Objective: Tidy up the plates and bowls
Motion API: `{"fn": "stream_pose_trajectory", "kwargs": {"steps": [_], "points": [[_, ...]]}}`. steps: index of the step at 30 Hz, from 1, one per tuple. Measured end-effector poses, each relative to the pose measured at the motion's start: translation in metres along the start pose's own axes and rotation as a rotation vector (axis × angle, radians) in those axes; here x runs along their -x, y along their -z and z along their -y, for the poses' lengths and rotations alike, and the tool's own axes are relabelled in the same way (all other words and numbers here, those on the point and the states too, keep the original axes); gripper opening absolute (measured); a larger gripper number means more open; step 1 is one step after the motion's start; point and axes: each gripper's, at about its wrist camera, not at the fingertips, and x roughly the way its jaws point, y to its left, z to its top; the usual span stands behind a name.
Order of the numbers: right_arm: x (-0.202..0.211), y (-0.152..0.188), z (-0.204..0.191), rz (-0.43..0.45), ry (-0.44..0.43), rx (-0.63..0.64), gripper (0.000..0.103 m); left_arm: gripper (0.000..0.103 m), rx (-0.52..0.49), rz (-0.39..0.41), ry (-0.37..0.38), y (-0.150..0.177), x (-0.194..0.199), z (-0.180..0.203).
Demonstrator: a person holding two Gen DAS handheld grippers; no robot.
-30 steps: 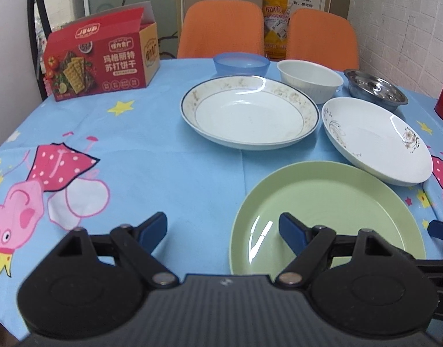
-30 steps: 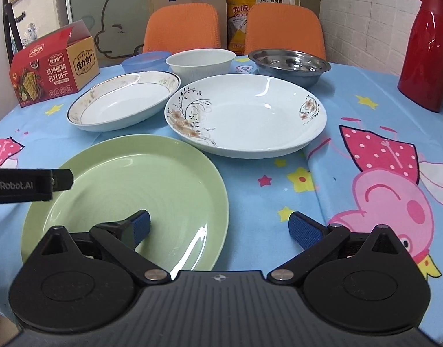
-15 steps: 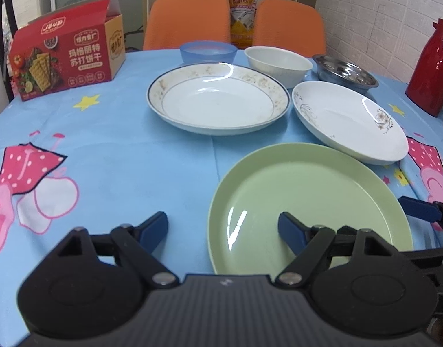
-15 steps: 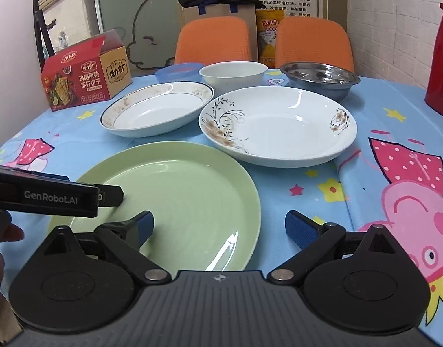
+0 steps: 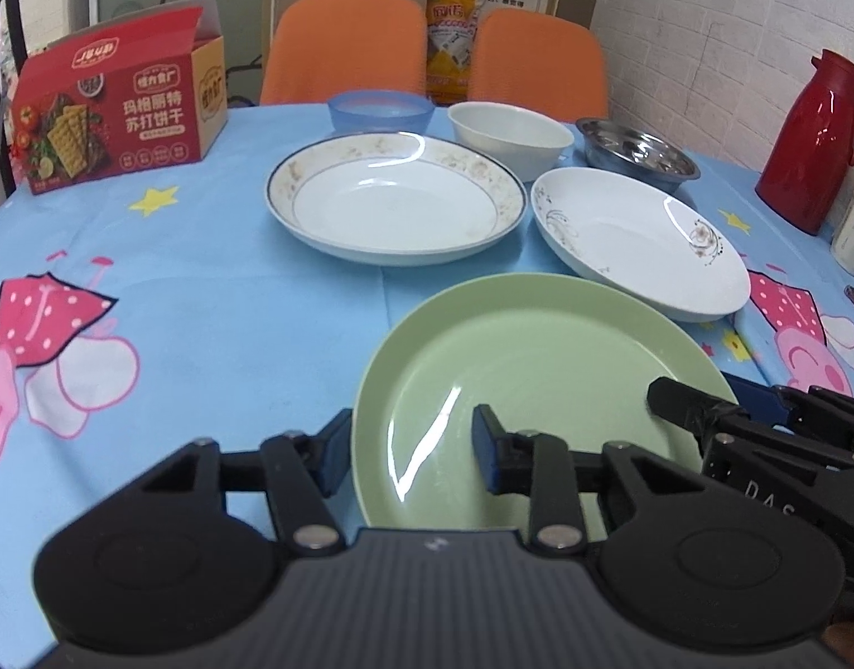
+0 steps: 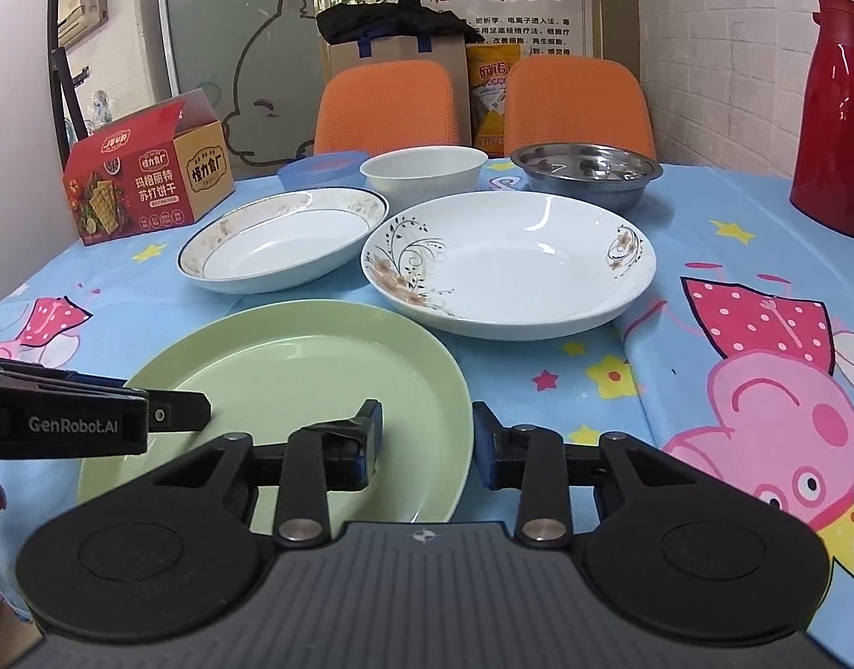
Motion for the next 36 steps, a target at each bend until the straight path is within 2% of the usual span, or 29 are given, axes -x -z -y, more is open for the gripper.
{"fn": "stream_pose_trajectory", "kwargs": {"steps": [4,11,16,21,22,23,24,25,27,30,33,36], "points": [[0.003,-0.006,-0.019,0.025,-0.022,0.027,0.061,0.03,0.028,0.035,-0.066,-0.004,0.017,-0.023],[-0.019,-0.017,-0.072,0.022,-0.139,0.06,0.064,0.03,0.085,0.038,-0.186,-0.003,0.028,-0.072],[-0.034,-0.015,-0.096,-0.012,-0.17,0.097,0.065,0.03,0.107,0.017,-0.183,0.003,0.018,-0.09],[-0.044,-0.011,-0.098,-0.024,-0.138,0.125,0.072,0.031,0.099,0.036,-0.191,0.004,0.01,-0.085],[-0.043,-0.011,-0.099,-0.026,-0.137,0.134,0.074,0.033,0.108,0.036,-0.182,0.004,0.01,-0.087],[-0.043,-0.01,-0.098,-0.027,-0.142,0.139,0.076,0.055,0.109,0.035,-0.169,0.003,0.01,-0.089],[-0.043,-0.01,-0.096,-0.03,-0.155,0.139,0.08,0.071,0.112,0.04,-0.165,0.002,0.011,-0.092],[-0.043,-0.012,-0.093,-0.037,-0.178,0.129,0.078,0.079,0.122,0.068,-0.173,-0.001,0.015,-0.095],[-0.039,-0.019,-0.081,-0.028,-0.198,0.085,0.08,0.079,0.11,0.126,-0.179,-0.01,0.027,-0.099],[-0.027,-0.043,-0.065,0.062,-0.154,0.081,0.103,0.079,0.121,0.183,-0.133,-0.039,0.036,-0.108],[-0.033,-0.073,-0.048,0.11,-0.107,0.097,0.103,0.079,0.12,0.199,-0.071,-0.066,0.03,-0.112],[-0.053,-0.096,-0.036,0.116,-0.085,0.106,0.103,0.079,0.115,0.172,-0.071,-0.086,0.012,-0.112]]}}
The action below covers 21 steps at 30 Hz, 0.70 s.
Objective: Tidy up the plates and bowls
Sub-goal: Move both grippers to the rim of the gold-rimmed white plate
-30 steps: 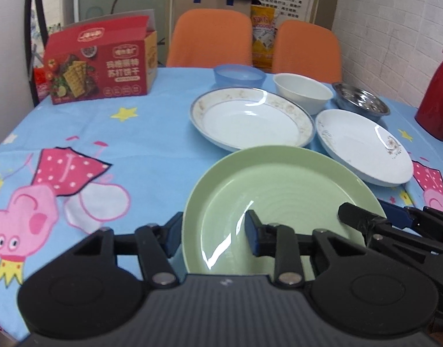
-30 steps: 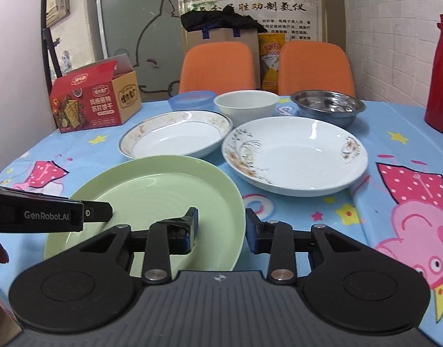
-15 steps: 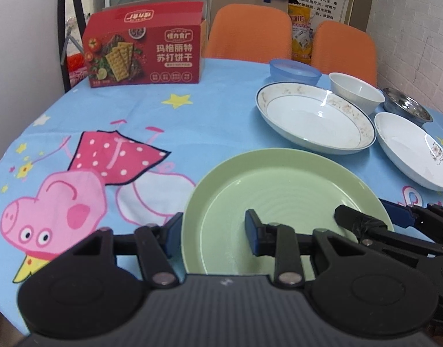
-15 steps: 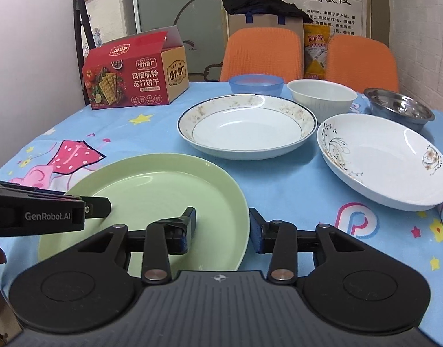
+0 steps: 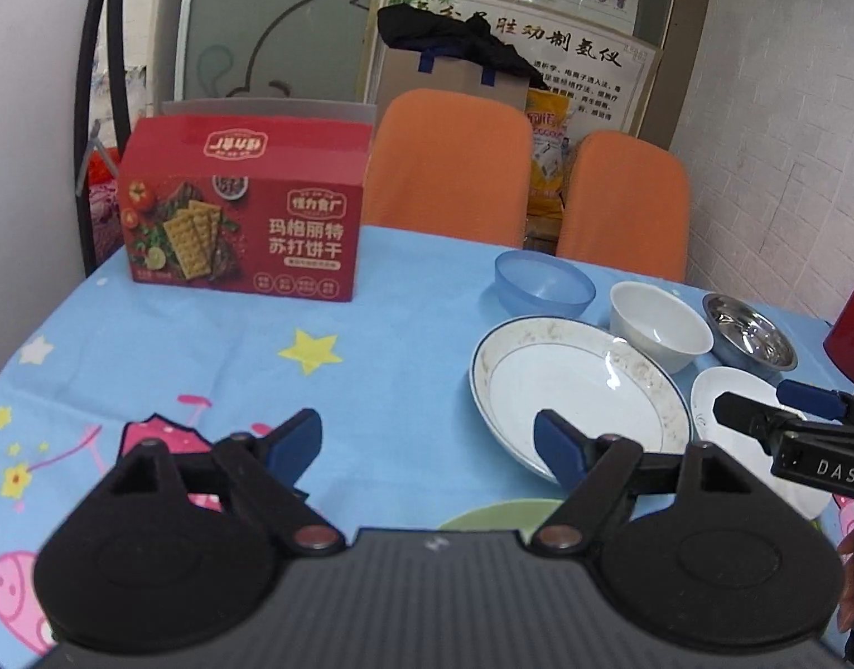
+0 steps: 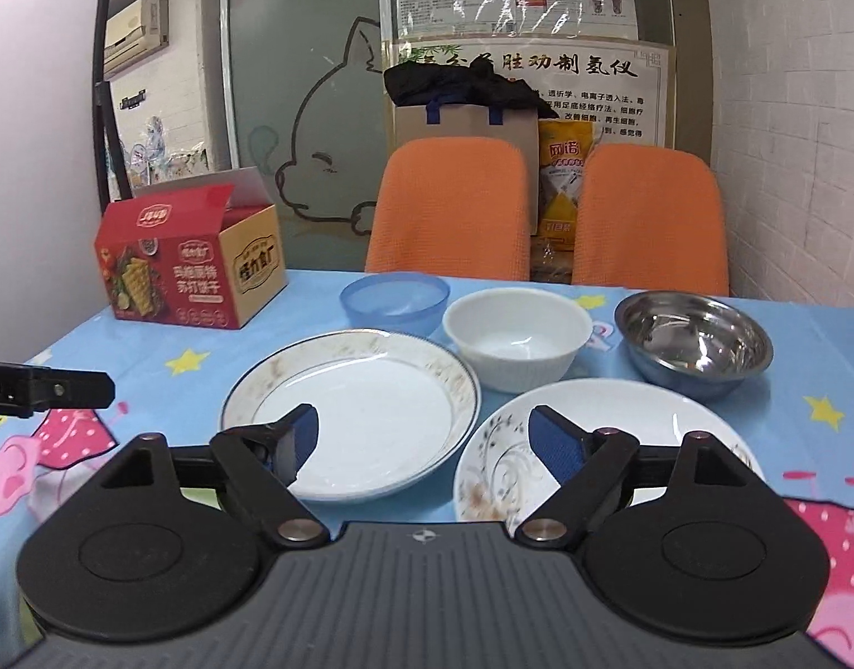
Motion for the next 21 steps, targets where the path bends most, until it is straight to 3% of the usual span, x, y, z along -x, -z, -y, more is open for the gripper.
{"fn": "stream_pose_trajectory", "kwargs": {"steps": [6,21], "points": [[-0.041,-0.014,0.015,-0.056,-0.029,-0.013,0.103,0.079,-0.011,-0.066,-0.018,-0.013,-0.039,0.002],[-0.095,-0.014,0.012,-0.137,-0.075,-0.001,0.103,0.079,-0.07,-0.161,-0.007,-0.03,-0.108,0.024]]}}
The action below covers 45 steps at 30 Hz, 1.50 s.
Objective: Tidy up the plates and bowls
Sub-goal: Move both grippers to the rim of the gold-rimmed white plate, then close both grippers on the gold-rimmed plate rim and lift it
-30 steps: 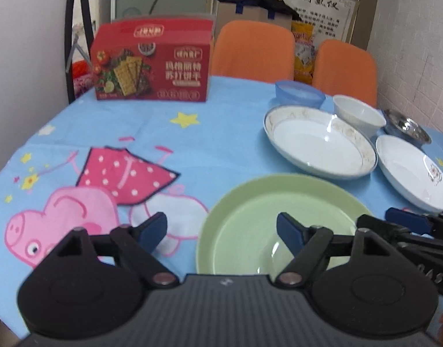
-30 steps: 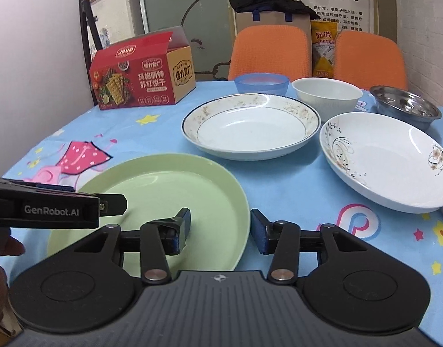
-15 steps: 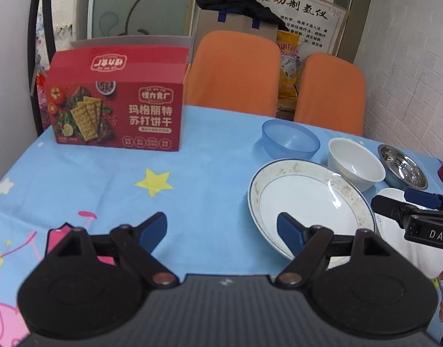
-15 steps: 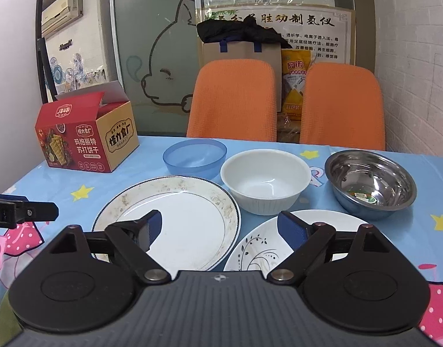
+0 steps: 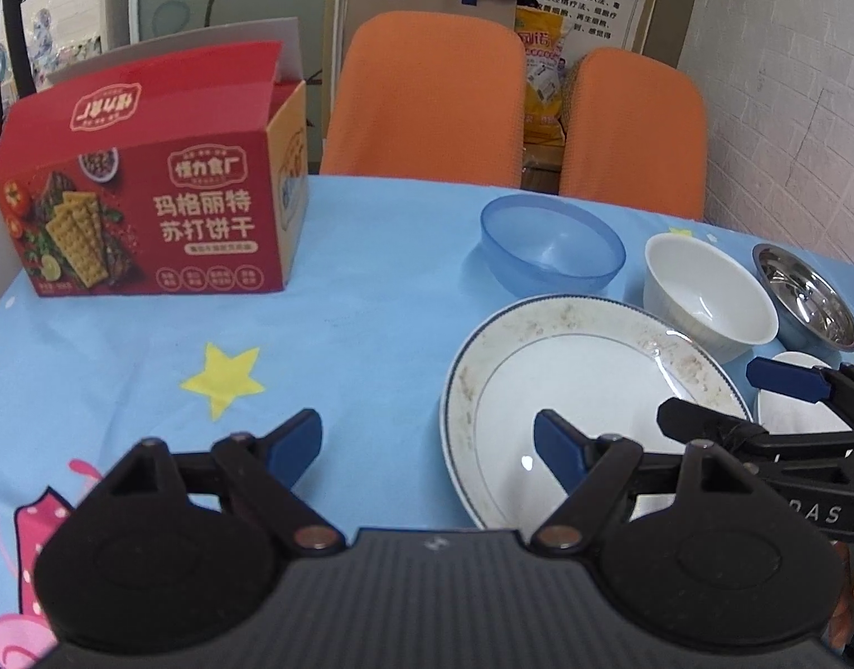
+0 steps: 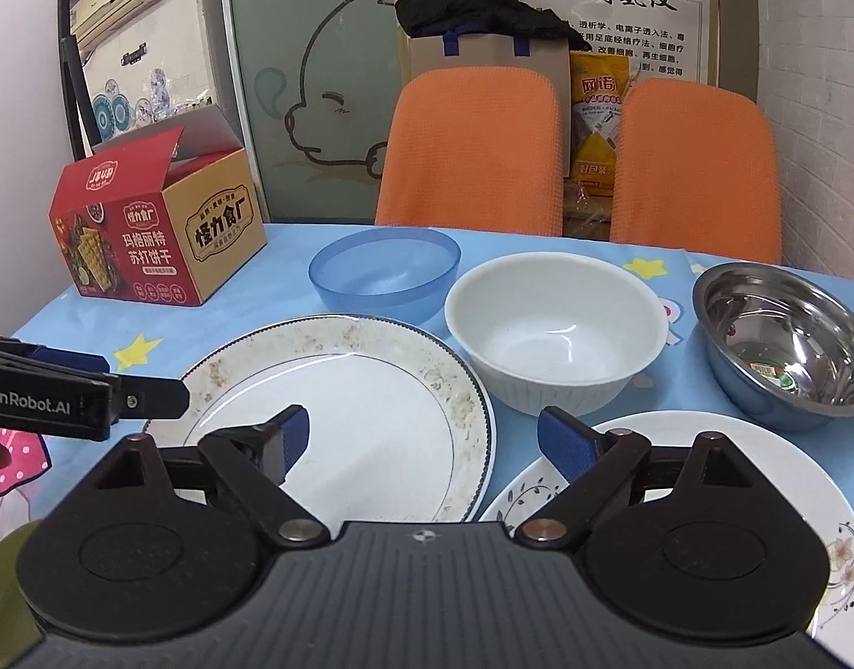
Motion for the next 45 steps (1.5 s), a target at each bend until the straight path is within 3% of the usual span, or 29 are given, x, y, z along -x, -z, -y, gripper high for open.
{"fn": "stream_pose_trajectory", "kwargs": {"steps": [6,11,20,23,31,36,38,42,45], "points": [[-0.016,0.001,-0.009,-0.049,-0.029,0.045,0.103,0.079,0.001,-0.001,0.0,-0.001,-0.005,-0.003],[-0.021,0.003,-0.022,-0.049,0.024,0.076,0.103,0.079,0.013,-0.012,-0.008,0.0,-0.008,-0.009],[-0.021,0.004,-0.026,-0.046,-0.028,0.065,0.103,0.079,0.027,-0.027,0.001,0.001,-0.014,-0.014],[-0.023,0.008,-0.024,-0.062,-0.033,0.041,0.103,0.079,0.013,-0.046,0.017,0.001,-0.022,-0.01],[-0.027,0.018,-0.036,-0.044,0.001,0.131,0.103,0.079,-0.036,-0.063,0.023,0.004,-0.033,-0.004],[-0.027,0.019,-0.036,-0.032,0.001,0.125,0.103,0.074,-0.043,-0.047,0.029,0.006,-0.031,-0.001],[-0.026,0.019,-0.036,-0.028,0.004,0.123,0.103,0.055,-0.058,-0.034,0.056,0.007,-0.029,0.004],[-0.023,0.019,-0.035,0.009,0.046,0.118,0.103,0.053,-0.037,-0.038,0.021,0.005,-0.029,0.011],[-0.022,0.018,-0.034,0.01,0.056,0.103,0.103,0.043,-0.016,-0.046,0.031,0.003,-0.025,0.012]]}}
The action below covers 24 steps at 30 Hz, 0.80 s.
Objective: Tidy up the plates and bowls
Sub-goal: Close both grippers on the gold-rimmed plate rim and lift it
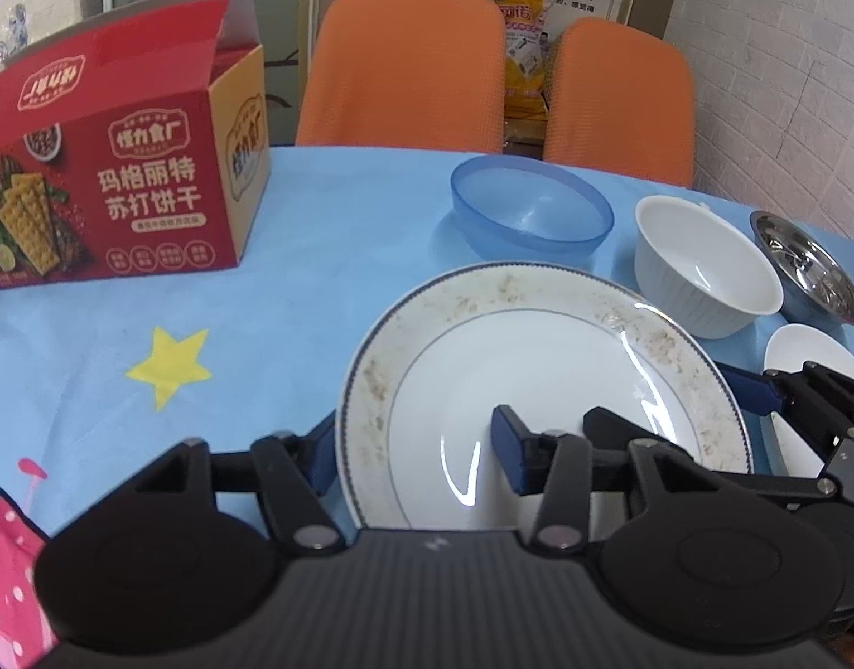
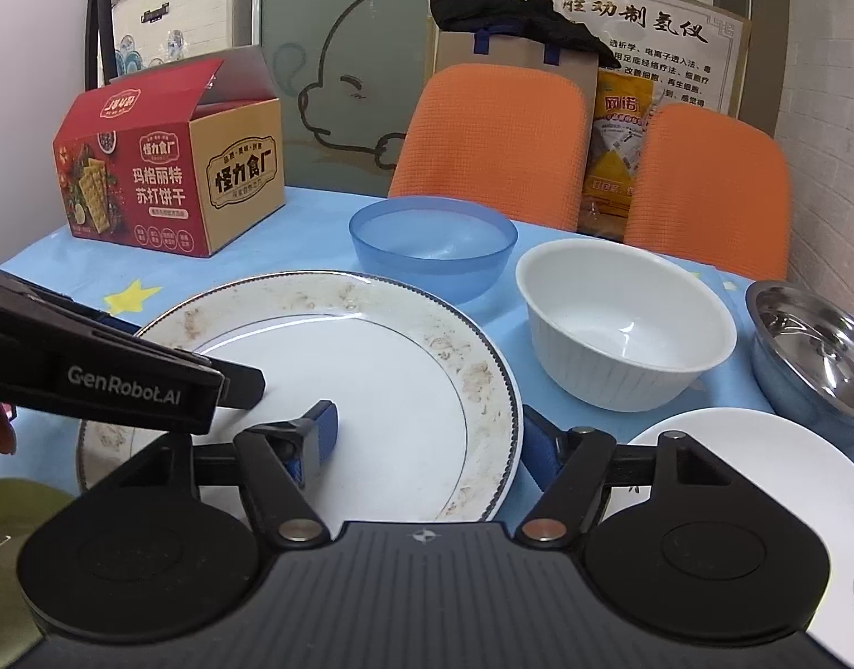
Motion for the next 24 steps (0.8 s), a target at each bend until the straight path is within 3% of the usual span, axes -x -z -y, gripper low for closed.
{"fn": "stream_pose_trajectory", "kwargs": {"steps": [11,19,24], "points": [[0.017,-0.016,0.001,0.042,-0.002,-0.068,0.103,0.042,-0.012,0.05,-0.008,-0.014,0.019,0.004],[-0.004,-0.01,0.002,-0.023,-0.045,-0.088,0.103,0.041,0.019,-0.013,-0.02,-0.006,-0.002,-0.009],[-0.005,-0.007,-0.002,-0.03,-0.082,-0.073,0.103,0.049,0.021,0.0,0.015,0.001,0.001,-0.012]]}}
